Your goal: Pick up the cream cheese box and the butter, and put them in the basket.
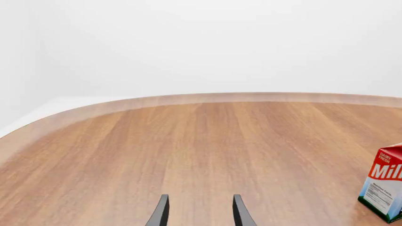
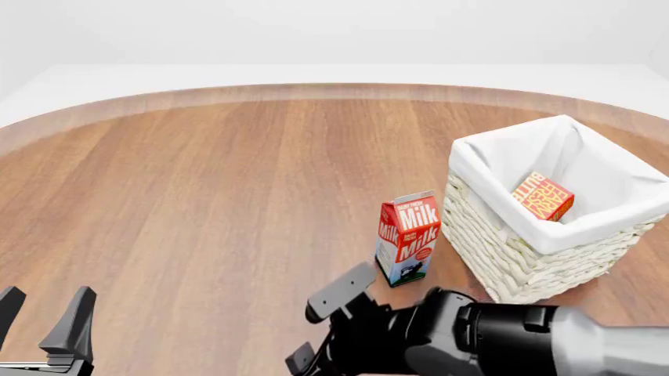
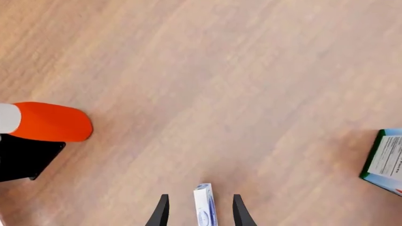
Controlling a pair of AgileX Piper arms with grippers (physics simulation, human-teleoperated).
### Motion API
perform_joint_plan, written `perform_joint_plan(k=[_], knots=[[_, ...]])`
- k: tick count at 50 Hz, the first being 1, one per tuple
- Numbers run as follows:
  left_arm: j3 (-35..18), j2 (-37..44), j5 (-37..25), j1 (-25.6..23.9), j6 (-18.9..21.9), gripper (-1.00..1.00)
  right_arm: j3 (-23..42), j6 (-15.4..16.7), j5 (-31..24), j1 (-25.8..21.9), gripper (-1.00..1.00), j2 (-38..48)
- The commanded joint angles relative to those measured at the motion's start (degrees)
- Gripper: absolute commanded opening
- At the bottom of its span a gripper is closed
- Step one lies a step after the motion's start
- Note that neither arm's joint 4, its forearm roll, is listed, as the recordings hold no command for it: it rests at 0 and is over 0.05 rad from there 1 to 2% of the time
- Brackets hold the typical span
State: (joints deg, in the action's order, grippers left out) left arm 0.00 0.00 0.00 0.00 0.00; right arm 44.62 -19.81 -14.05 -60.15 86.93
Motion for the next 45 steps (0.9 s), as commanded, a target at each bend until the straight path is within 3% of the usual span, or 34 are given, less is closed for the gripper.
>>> perform_joint_plan(k=[1,45], knots=[[0.00,0.00,0.00,0.00,0.00,1.00,-0.85,-0.77,1.06,-0.38,1.00,0.88],[0.00,0.00,0.00,0.00,0.00,1.00,-4.45,-1.73,6.51,-0.38,1.00,5.78]])
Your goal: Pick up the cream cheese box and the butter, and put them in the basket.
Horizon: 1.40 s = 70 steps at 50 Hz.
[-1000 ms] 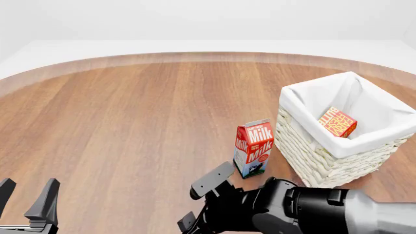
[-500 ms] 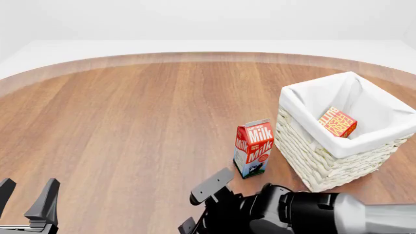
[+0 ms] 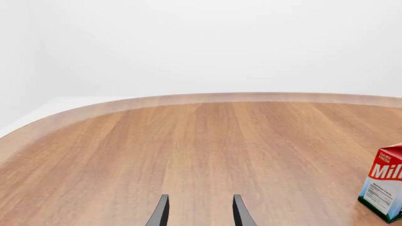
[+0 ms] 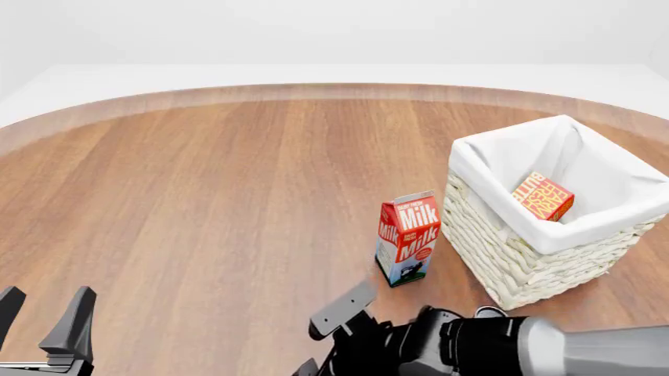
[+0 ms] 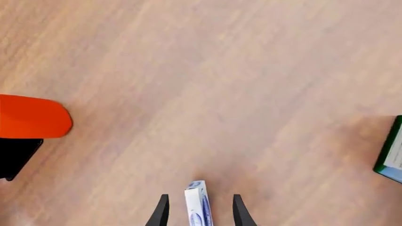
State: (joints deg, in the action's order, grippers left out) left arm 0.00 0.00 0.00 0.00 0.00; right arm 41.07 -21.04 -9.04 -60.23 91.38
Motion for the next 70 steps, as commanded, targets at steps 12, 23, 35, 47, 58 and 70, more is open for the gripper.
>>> perform_joint_plan(k=[12,23,35,47,58,70], knots=[[0.00,0.00,0.00,0.00,0.00,1.00,-1.43,-0.95,2.76,-0.56,1.00,2.52],[0.00,0.00,0.00,0.00,0.00,1.00,-2.36,-2.01,4.02,-1.30,1.00,3.54],[0.00,0.00,0.00,0.00,0.00,1.00,-3.07,-2.20,5.11,-1.12,1.00,4.31],[0.00,0.00,0.00,0.00,0.00,1.00,-3.66,-2.51,6.27,-1.10,1.00,5.13],[0.00,0.00,0.00,0.00,0.00,1.00,-4.06,-2.73,7.23,-1.10,1.00,6.03],[0.00,0.00,0.00,0.00,0.00,1.00,-4.45,-2.69,8.14,-0.89,1.00,6.94]])
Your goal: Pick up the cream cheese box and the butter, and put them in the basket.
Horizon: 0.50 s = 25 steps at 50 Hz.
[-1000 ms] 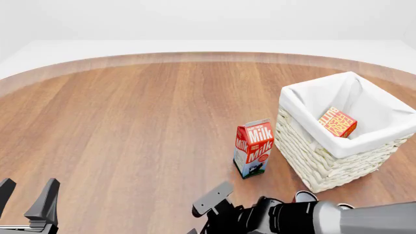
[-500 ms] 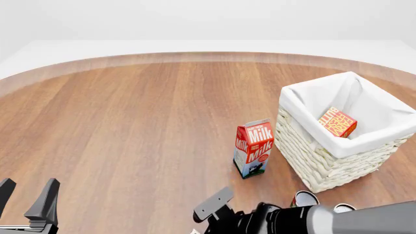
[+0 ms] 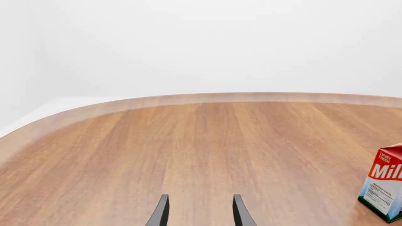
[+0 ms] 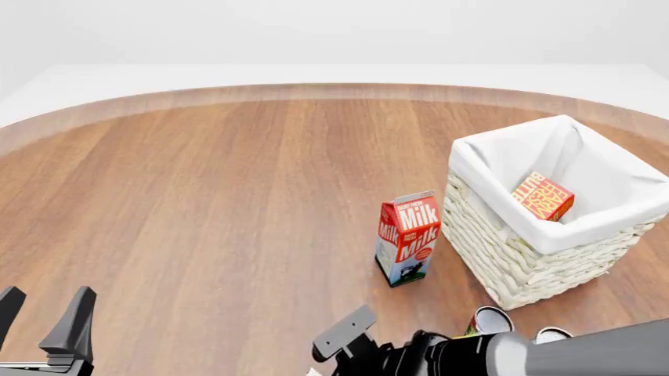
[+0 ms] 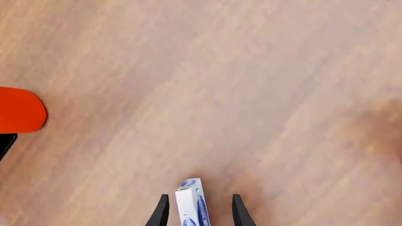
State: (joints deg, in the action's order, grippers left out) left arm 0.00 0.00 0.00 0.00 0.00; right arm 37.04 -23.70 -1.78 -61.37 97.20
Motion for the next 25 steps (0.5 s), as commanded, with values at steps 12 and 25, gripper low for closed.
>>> perform_joint_plan(k=[12,25], knots=[[0.00,0.00,0.00,0.00,0.00,1.00,-0.61,-0.67,1.55,-0.36,1.00,1.80],[0.00,0.00,0.00,0.00,0.00,1.00,-0.81,-0.79,2.55,-0.47,1.00,2.90]])
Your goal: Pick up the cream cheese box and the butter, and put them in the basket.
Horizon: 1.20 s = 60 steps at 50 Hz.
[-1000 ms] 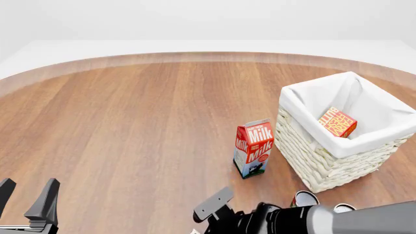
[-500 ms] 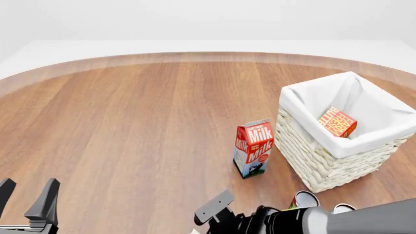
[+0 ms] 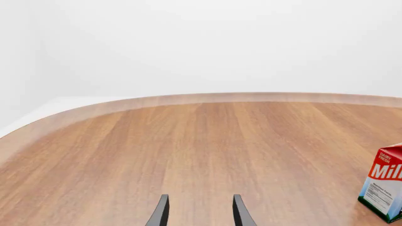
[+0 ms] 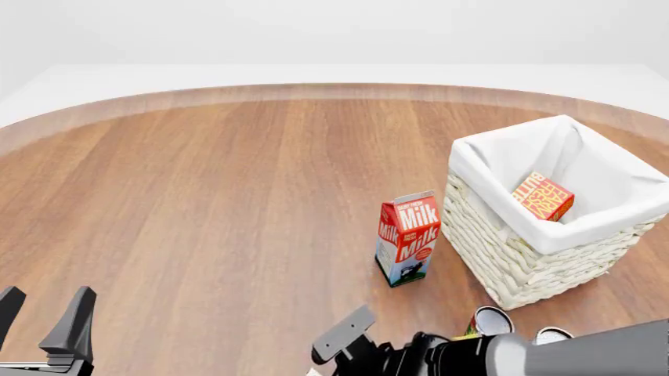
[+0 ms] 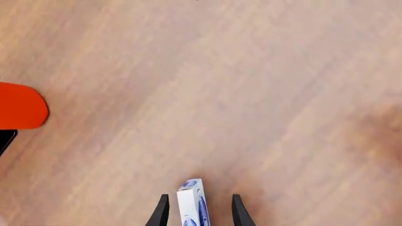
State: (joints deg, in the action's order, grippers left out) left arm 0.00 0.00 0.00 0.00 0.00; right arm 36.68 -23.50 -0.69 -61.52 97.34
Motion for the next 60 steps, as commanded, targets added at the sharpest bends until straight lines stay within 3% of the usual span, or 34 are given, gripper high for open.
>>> perform_joint_plan(k=[1,5,6,33,50,60], knots=[[0.00,0.00,0.00,0.00,0.00,1.00,-0.50,-1.07,1.54,-0.35,1.00,2.79],[0.00,0.00,0.00,0.00,0.00,1.00,-0.68,-1.19,1.66,-0.25,1.00,2.79],[0.00,0.00,0.00,0.00,0.00,1.00,-0.67,-1.15,1.62,-0.19,-1.00,2.71],[0.00,0.00,0.00,0.00,0.00,1.00,1.34,1.18,-2.61,0.99,-1.00,-0.84],[0.00,0.00,0.00,0.00,0.00,1.00,5.17,4.94,-9.57,2.43,-1.00,-5.61],[0.00,0.00,0.00,0.00,0.00,1.00,9.75,9.60,-16.36,4.90,-1.00,-10.95]])
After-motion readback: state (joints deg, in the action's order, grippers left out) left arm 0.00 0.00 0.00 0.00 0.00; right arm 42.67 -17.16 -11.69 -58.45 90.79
